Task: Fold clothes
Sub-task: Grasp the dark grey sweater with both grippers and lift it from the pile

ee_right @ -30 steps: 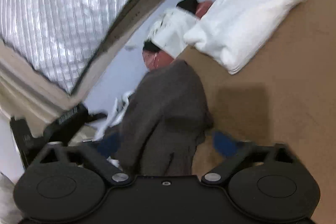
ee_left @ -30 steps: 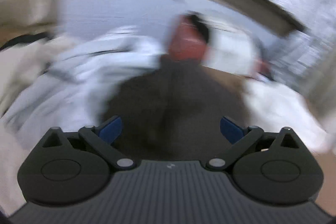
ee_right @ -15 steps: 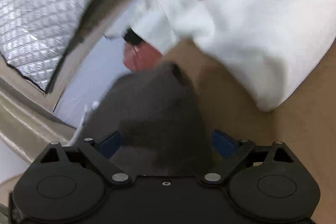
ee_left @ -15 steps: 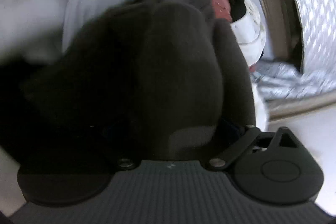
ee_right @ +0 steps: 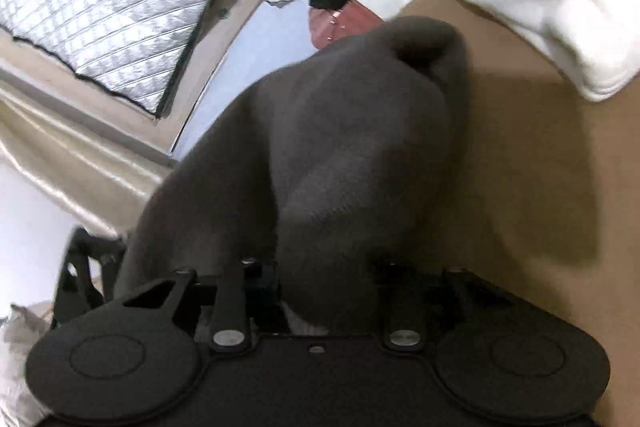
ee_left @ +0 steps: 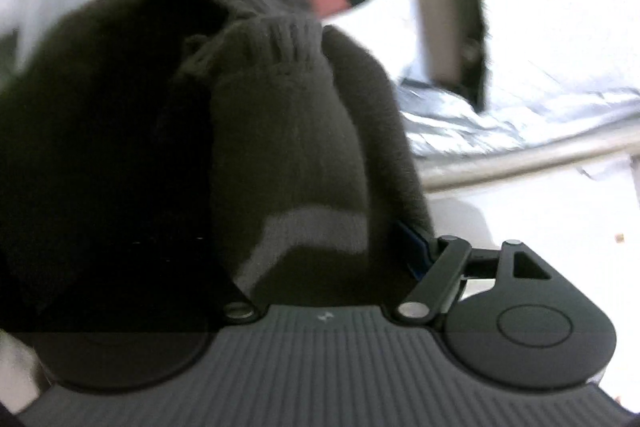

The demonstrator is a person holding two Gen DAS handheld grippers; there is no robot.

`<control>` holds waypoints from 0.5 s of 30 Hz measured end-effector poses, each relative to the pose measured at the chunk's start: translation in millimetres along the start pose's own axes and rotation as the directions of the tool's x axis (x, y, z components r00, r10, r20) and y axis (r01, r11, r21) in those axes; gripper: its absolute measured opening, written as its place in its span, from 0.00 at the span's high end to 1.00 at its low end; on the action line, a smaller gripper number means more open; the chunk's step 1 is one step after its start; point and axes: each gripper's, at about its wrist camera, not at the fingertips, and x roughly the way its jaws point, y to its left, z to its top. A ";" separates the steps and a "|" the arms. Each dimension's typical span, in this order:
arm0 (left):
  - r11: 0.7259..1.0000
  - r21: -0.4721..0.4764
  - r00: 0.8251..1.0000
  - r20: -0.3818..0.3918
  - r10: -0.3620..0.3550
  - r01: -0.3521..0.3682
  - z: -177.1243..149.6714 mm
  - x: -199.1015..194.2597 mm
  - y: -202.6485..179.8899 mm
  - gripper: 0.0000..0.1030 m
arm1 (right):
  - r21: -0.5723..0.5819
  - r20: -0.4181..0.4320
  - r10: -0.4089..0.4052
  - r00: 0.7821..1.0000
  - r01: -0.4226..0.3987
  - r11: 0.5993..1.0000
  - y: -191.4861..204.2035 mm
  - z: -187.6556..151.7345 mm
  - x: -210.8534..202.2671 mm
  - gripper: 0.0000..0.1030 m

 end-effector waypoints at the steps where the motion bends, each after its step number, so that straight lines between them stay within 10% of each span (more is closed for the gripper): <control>1: 1.000 0.013 1.000 -0.020 -0.016 0.016 -4.0 0.3 -6.2 0.27 | -0.019 -0.004 -0.008 1.000 0.008 1.000 3.7 -3.1 -8.2 0.65; 4: 0.992 -0.007 0.986 -0.103 -0.130 0.130 -16.1 4.4 -19.3 0.27 | -0.104 -0.045 -0.082 0.996 0.077 0.992 18.8 -12.8 -47.2 0.68; 9: 0.947 0.089 0.908 -0.324 -0.266 0.309 -71.6 27.9 -88.4 0.29 | -0.294 -0.135 -0.306 0.942 0.257 0.921 55.7 -21.1 -114.0 0.79; 12: 0.924 0.212 0.895 -0.387 -0.221 0.319 -125.9 44.4 -137.4 0.32 | -0.399 -0.174 -0.439 0.882 0.344 0.850 86.4 -21.6 -160.7 0.79; 15: 0.895 0.231 0.848 -0.473 -0.238 0.381 -173.3 69.5 -172.7 0.39 | -0.347 -0.177 -0.617 0.767 0.538 0.768 84.4 -16.3 -236.3 0.80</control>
